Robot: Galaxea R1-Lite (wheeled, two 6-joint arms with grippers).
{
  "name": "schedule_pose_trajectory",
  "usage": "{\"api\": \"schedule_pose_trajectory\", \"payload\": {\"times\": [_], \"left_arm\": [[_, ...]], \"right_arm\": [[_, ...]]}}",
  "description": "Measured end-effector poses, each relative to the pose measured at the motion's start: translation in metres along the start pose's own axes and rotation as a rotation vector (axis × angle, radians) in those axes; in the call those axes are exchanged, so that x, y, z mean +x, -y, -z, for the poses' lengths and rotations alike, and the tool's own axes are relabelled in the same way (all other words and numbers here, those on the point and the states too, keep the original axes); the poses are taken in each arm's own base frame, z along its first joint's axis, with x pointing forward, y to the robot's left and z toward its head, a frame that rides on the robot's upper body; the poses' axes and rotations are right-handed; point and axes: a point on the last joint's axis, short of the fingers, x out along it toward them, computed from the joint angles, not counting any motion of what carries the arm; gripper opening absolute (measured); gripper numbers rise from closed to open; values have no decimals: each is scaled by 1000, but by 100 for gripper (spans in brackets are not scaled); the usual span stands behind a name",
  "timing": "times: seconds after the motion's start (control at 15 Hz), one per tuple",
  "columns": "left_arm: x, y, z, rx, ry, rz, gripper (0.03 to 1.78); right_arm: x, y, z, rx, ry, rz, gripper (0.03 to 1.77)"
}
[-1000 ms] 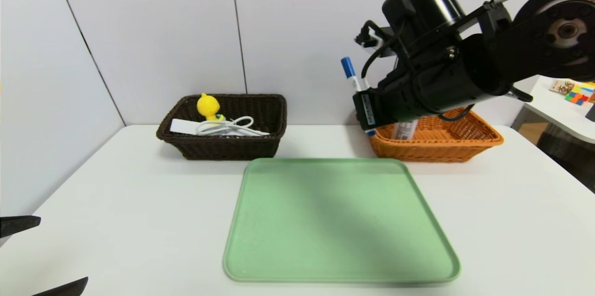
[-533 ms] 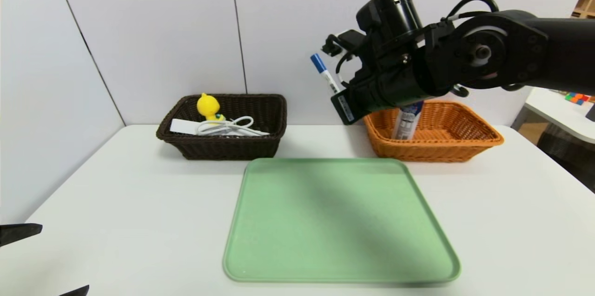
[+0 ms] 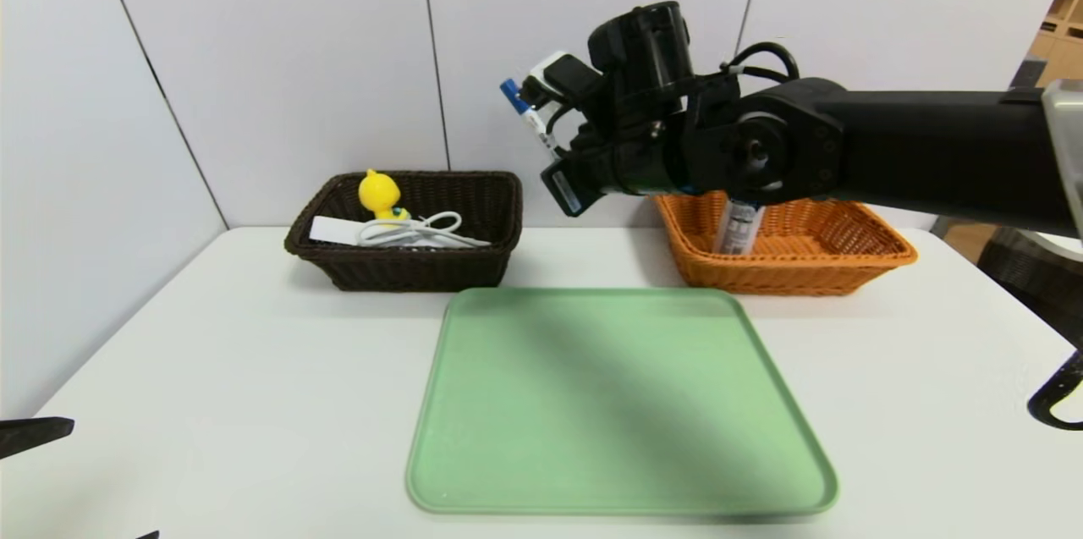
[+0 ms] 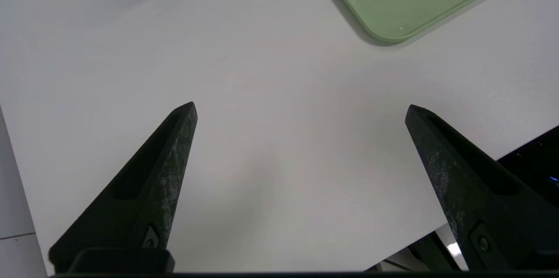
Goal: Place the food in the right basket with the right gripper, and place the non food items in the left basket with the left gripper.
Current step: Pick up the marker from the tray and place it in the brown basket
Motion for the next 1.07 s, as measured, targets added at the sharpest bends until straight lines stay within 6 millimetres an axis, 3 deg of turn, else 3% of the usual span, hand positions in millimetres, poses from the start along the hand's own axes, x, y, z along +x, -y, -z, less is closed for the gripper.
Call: {"api": "schedule_pose_trajectory", "payload": {"times": [0.47, 1.07], "left_arm": [[1, 1, 3, -1, -9, 6, 169], [6, 1, 6, 0, -21, 21, 169]], "right_arm": [[20, -29, -18, 42, 257, 22, 18], [62, -57, -1, 74, 392, -9, 18]]}}
